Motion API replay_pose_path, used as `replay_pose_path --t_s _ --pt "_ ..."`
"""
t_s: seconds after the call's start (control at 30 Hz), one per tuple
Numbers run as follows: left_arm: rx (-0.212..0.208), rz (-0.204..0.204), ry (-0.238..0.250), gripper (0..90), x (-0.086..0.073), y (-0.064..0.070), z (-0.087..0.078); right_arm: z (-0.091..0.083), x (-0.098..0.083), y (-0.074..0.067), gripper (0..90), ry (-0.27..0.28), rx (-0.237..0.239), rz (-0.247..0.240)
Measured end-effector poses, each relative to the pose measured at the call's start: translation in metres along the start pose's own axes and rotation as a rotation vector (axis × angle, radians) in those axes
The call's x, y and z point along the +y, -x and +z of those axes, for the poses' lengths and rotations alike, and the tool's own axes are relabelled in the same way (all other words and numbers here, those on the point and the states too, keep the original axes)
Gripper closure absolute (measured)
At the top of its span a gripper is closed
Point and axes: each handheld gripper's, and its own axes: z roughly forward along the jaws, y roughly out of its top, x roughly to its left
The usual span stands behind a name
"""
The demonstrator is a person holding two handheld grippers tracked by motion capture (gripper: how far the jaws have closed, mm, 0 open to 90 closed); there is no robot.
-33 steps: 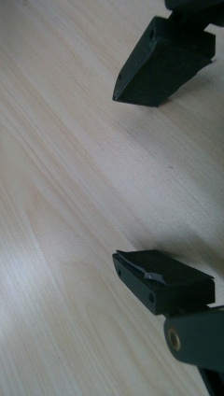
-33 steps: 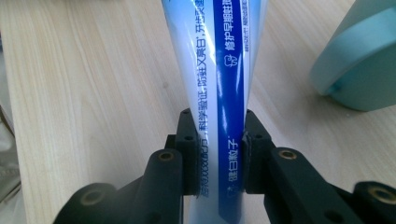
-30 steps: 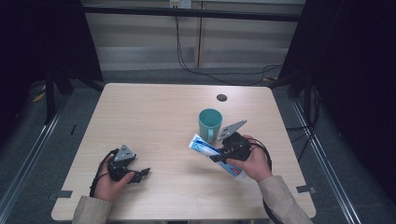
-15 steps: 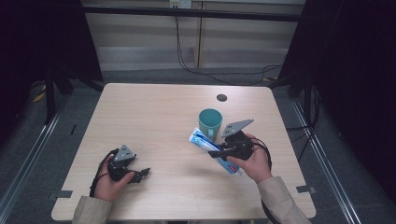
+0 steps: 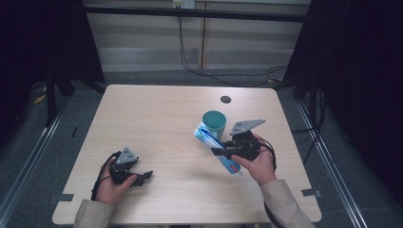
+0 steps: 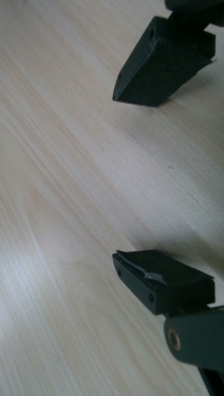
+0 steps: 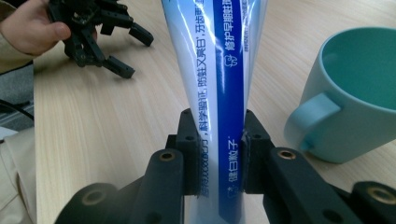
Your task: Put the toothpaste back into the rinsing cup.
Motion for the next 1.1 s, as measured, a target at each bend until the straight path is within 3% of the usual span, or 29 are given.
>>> replay_pose_path --t_s 0.5,0.73,1.1 --pt "0.000 0.000 0.000 18.7 0.000 0.000 0.000 -0.009 0.003 0.004 74.2 0.120 -0.015 0.053" --pt "0.000 0.001 -0.001 18.7 0.000 0.000 0.000 -0.012 0.006 0.006 74.1 0.147 -0.028 0.052" --pt "0.000 0.000 0.000 18.7 0.000 0.000 0.000 -0.018 0.009 0.011 74.2 0.254 -0.033 0.083"
